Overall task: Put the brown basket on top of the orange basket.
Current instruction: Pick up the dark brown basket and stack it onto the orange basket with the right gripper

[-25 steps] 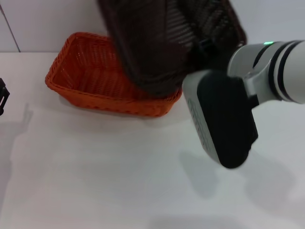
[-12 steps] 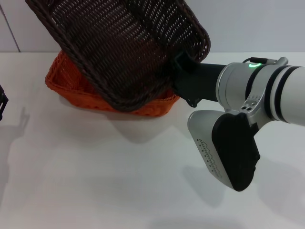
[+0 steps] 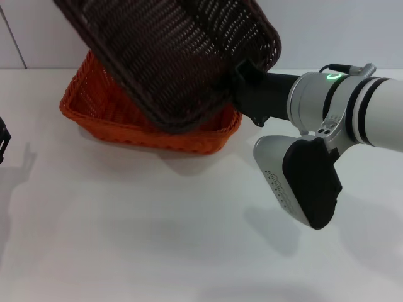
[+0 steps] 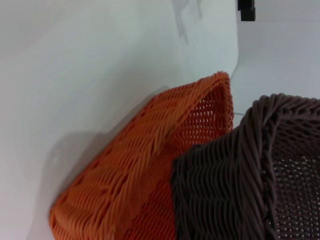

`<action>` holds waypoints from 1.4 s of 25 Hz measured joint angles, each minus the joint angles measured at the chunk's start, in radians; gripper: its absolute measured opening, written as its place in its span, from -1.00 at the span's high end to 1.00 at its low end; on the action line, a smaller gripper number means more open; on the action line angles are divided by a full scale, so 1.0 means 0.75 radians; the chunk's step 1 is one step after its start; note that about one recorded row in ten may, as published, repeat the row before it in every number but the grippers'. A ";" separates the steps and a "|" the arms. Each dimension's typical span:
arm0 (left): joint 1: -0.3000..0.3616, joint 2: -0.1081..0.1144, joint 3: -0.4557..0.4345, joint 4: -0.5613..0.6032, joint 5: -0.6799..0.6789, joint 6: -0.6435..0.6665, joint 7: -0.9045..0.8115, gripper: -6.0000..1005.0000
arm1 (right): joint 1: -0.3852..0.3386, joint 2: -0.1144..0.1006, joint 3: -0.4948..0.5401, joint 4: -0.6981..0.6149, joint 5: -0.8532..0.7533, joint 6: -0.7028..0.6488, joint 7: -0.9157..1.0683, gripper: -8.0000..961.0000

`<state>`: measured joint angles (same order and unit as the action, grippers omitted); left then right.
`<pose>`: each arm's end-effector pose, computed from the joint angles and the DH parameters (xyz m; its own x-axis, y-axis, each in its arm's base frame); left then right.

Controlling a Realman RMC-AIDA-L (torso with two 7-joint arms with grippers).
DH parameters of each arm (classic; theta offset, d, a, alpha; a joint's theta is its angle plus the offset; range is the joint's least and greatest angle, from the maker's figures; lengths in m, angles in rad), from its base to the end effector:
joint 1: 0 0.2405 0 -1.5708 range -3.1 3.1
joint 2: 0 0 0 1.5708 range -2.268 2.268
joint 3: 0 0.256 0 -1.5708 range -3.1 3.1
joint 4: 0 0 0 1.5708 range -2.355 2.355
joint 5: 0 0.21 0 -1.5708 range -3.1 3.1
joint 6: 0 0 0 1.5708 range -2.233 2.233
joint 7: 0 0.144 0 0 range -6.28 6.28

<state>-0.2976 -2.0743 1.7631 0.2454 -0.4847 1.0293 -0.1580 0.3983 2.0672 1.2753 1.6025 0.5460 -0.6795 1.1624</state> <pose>-0.3801 0.3077 0.0169 0.6750 0.0327 0.7371 0.7311 0.1047 -0.6742 0.0856 0.3578 -0.0359 0.3280 0.7024 0.6317 0.9412 -0.1853 -0.2827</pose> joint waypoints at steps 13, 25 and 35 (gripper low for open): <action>0.002 0.007 -0.060 0.001 -0.002 -0.067 -0.028 -0.59 | 0.108 -0.038 0.187 -0.163 0.224 -0.061 -0.491 0.65; -0.005 0.006 -0.110 0.000 -0.002 -0.117 -0.055 -0.59 | 0.212 -0.052 0.344 -0.329 0.289 -0.052 -0.583 0.65; -0.021 0.005 -0.112 0.002 -0.002 -0.151 -0.055 -0.59 | 0.260 -0.027 0.386 -0.461 0.409 -0.041 -0.773 0.65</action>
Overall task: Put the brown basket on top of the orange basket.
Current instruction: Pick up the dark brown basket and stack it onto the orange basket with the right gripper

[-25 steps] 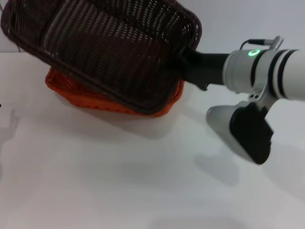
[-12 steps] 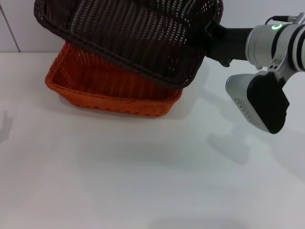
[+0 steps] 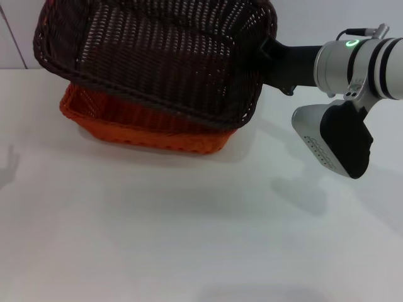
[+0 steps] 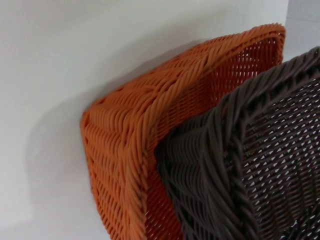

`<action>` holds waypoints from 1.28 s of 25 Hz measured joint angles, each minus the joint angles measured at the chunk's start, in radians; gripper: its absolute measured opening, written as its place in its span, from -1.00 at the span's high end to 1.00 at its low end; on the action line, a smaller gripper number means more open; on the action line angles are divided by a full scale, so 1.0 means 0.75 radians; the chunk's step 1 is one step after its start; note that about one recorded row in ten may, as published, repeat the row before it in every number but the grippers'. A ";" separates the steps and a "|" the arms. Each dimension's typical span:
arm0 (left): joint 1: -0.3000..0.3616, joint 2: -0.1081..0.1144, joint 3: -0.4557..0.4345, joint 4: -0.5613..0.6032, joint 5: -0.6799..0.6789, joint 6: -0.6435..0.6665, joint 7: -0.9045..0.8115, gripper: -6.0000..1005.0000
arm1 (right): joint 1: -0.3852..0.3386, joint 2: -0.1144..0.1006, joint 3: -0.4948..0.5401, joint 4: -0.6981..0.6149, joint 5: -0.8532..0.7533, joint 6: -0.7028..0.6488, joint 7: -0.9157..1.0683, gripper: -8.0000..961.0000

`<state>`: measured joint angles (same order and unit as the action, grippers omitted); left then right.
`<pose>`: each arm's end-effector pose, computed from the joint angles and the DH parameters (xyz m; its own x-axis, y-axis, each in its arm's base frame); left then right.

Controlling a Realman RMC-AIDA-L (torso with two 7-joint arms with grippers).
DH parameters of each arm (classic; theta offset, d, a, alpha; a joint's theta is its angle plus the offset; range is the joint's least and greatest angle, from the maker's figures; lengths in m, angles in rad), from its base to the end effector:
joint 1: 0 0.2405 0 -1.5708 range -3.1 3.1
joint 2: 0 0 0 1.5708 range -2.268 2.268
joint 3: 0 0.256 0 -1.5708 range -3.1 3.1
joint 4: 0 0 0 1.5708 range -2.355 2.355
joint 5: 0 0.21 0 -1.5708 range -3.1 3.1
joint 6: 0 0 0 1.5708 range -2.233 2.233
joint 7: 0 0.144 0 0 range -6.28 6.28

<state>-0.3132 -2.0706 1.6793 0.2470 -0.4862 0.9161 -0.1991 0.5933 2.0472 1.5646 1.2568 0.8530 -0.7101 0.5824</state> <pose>-0.3959 0.3127 0.0217 0.6104 0.0964 0.7862 0.7636 0.1924 -0.6164 0.1181 0.4223 -0.0134 0.1472 0.7309 0.6664 0.9882 -0.0797 -0.1309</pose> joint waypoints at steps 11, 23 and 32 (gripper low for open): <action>0.003 0.004 0.001 -0.001 0.000 0.005 0.001 -0.59 | 0.020 0.009 -0.006 -0.090 -0.005 0.092 -0.007 0.64; 0.005 0.003 0.003 0.005 0.000 0.006 0.002 -0.59 | 0.038 0.030 -0.034 -0.185 -0.012 0.219 -0.009 0.63; -0.004 0.005 -0.002 0.008 0.000 0.008 0.002 -0.59 | 0.011 0.033 -0.129 -0.184 -0.028 0.341 -0.004 0.62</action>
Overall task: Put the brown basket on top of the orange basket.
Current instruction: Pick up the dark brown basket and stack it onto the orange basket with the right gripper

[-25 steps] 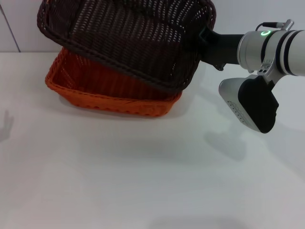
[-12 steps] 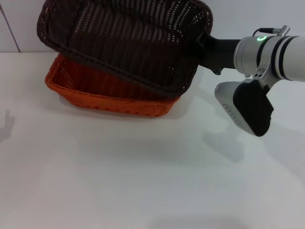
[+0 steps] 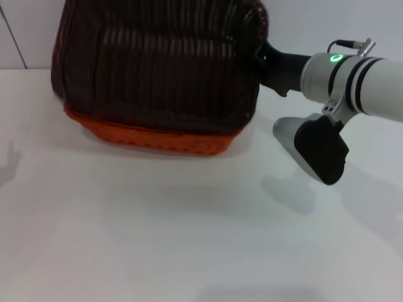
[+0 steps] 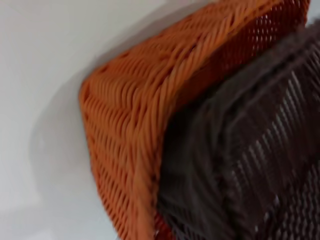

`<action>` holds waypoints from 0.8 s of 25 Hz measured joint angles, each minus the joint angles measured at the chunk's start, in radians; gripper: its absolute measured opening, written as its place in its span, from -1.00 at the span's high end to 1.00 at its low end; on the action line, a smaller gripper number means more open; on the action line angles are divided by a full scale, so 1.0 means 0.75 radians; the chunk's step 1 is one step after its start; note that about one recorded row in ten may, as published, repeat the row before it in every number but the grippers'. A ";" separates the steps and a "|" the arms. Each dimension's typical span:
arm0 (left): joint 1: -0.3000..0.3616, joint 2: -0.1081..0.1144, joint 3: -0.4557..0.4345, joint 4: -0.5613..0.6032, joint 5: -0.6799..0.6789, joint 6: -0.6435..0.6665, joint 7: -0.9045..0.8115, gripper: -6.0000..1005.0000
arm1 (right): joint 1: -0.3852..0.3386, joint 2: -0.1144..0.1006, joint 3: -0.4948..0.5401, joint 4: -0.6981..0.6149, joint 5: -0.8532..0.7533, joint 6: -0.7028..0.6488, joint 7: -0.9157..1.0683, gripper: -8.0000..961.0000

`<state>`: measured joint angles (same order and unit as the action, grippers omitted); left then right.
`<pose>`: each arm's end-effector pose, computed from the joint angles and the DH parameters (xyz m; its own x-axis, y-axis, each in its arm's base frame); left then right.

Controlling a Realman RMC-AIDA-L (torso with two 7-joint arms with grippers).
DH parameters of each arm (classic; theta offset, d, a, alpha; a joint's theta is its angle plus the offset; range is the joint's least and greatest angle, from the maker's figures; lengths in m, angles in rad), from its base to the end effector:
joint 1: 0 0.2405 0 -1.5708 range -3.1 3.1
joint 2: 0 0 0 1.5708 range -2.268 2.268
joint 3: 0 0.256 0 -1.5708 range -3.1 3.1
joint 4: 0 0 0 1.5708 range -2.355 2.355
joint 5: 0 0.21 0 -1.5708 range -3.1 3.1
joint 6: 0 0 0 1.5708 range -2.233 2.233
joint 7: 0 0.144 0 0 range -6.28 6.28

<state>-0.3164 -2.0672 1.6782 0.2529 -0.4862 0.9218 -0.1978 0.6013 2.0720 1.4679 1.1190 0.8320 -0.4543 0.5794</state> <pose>-0.3936 0.3154 0.0243 0.6144 0.0829 0.7847 0.7636 0.1879 -0.6177 0.1312 0.4301 -0.0387 0.1344 0.6594 0.7397 0.9900 -0.0570 -0.1291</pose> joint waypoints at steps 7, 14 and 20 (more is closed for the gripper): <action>0.005 0.002 0.000 0.004 0.006 0.000 0.000 -0.59 | -0.033 0.006 -0.048 0.026 0.002 0.056 0.007 0.19; 0.008 0.005 0.000 -0.001 0.010 0.000 0.000 -0.59 | -0.087 0.014 -0.063 0.089 -0.010 0.074 0.010 -0.23; 0.007 0.006 0.003 0.000 0.012 -0.006 0.000 -0.59 | -0.176 0.013 -0.104 0.150 -0.013 0.114 0.011 -0.23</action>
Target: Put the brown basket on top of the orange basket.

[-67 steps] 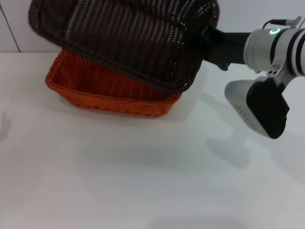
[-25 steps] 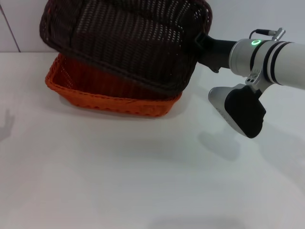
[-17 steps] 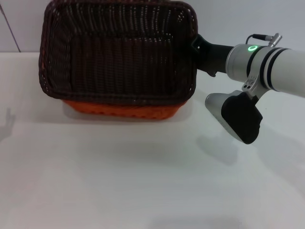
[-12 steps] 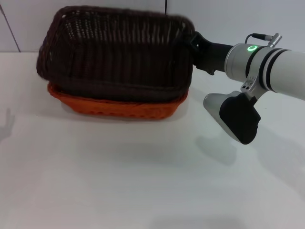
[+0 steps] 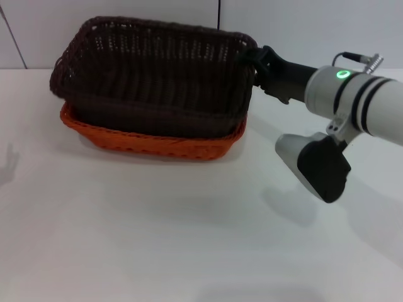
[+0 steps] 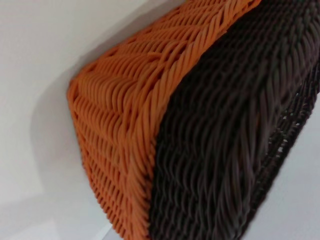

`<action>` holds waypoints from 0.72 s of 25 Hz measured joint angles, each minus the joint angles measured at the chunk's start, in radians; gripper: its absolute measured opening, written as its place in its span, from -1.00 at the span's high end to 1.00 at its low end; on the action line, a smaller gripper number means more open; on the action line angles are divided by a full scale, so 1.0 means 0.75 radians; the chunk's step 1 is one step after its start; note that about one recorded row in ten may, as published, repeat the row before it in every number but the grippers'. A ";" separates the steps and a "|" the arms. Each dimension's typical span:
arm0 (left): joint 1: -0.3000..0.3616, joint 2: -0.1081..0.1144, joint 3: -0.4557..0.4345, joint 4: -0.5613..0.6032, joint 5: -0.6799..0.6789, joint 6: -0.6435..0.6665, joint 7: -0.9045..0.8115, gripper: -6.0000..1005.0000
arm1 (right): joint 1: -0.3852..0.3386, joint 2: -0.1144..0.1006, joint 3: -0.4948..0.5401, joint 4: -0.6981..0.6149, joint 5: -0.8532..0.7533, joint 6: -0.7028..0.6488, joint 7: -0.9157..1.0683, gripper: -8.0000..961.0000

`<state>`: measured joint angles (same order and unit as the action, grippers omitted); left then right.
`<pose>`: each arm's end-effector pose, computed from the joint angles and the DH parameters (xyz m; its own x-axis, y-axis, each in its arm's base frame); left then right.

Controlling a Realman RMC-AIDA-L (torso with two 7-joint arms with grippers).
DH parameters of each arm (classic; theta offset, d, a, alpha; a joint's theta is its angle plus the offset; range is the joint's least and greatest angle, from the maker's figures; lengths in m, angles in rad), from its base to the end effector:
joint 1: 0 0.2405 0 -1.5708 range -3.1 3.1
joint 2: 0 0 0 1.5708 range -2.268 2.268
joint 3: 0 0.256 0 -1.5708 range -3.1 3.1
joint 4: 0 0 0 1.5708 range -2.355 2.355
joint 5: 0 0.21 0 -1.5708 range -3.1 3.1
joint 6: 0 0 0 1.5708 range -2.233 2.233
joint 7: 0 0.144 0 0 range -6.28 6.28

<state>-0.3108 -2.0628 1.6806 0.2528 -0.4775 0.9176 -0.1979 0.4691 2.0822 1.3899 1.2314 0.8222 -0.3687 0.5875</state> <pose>-0.3959 0.3136 0.0248 0.6206 0.0926 0.7786 0.7577 0.1847 -0.6259 0.1372 0.4070 -0.0389 0.1479 0.6227 0.7684 0.9851 -0.0237 -0.1705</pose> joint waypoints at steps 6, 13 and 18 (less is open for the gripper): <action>0.002 -0.001 0.008 0.001 0.002 -0.002 0.000 -0.59 | -0.129 -0.005 -0.039 0.092 -0.001 0.006 0.000 -0.23; 0.002 -0.004 0.011 0.000 0.002 -0.001 0.004 -0.59 | -0.271 -0.006 -0.096 0.202 0.096 0.084 0.003 -0.23; 0.006 -0.004 0.006 0.000 0.002 0.014 0.008 -0.59 | -0.320 -0.004 -0.103 0.228 0.498 0.298 0.004 -0.23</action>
<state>-0.3062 -2.0655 1.6848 0.2530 -0.4763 0.9284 -0.1917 0.2288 2.0788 1.3124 1.4025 1.1959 -0.1454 0.5902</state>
